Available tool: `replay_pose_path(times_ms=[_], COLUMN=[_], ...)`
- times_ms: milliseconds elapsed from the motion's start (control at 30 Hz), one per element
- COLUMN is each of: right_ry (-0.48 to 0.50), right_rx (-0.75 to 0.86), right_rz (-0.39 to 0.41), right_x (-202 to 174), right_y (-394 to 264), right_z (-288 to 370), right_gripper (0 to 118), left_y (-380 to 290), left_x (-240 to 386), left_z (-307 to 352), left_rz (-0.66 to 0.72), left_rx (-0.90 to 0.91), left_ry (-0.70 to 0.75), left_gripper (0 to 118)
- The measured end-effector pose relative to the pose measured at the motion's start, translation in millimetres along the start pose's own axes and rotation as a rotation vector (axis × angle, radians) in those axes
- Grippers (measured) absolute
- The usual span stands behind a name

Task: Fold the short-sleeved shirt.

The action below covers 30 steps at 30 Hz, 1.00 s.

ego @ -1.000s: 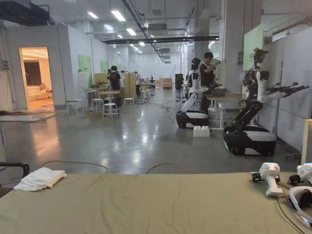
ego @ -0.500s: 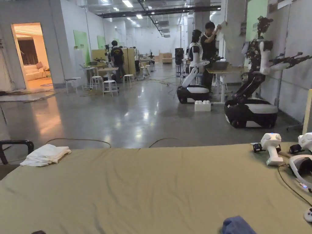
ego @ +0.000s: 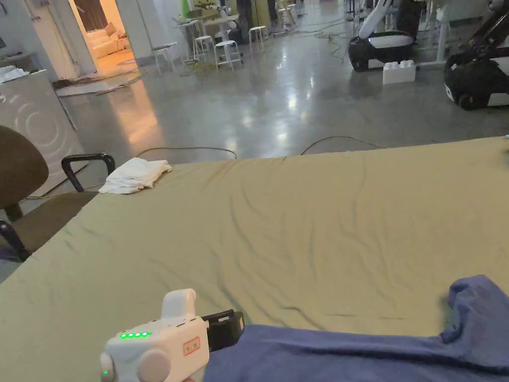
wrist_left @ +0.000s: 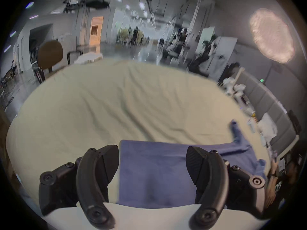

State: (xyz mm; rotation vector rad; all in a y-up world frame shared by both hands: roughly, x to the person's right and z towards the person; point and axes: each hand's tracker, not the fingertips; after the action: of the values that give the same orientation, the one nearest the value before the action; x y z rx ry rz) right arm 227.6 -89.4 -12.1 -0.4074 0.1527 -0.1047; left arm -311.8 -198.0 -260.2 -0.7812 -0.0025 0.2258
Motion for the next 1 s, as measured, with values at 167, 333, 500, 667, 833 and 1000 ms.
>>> replay_pose_path(times_ms=[167, 333, 500, 667, 833, 1000], right_ry=[-0.076, -0.114, -0.102, -0.042, 0.005, -0.033], right_rx=[-0.087, -0.143, -0.174, -0.134, -0.176, -0.353], right_rz=[-0.079, -0.109, -0.104, -0.13, -0.117, -0.149], right_x=[29.1, 53.3, 70.0, 75.9, 90.2, 125.0], right_y=[-17.6, -27.8, -18.3, -4.1, 9.1, 2.5], right_z=[-5.4, -12.3, -38.9, -55.0, -88.3, -163.9], right_gripper=[0, 0, 0, 0, 0, 81], left_y=[1.6, -7.3, -10.4, -12.1, -5.2, -7.3], left_x=[-15.1, -6.8, 10.4, -6.4, 4.5, 17.7], left_z=[-83.0, -102.9, -105.9, -112.4, -112.5, -104.5], left_rz=[0.027, 0.003, -0.08, 0.04, -0.041, -0.136], left_rx=[-0.205, -0.259, -0.243, -0.214, -0.255, -0.222], left_ry=[0.121, 0.178, 0.218, 0.169, 0.214, 0.239], left_gripper=[87, 77, 71, 78, 73, 29])
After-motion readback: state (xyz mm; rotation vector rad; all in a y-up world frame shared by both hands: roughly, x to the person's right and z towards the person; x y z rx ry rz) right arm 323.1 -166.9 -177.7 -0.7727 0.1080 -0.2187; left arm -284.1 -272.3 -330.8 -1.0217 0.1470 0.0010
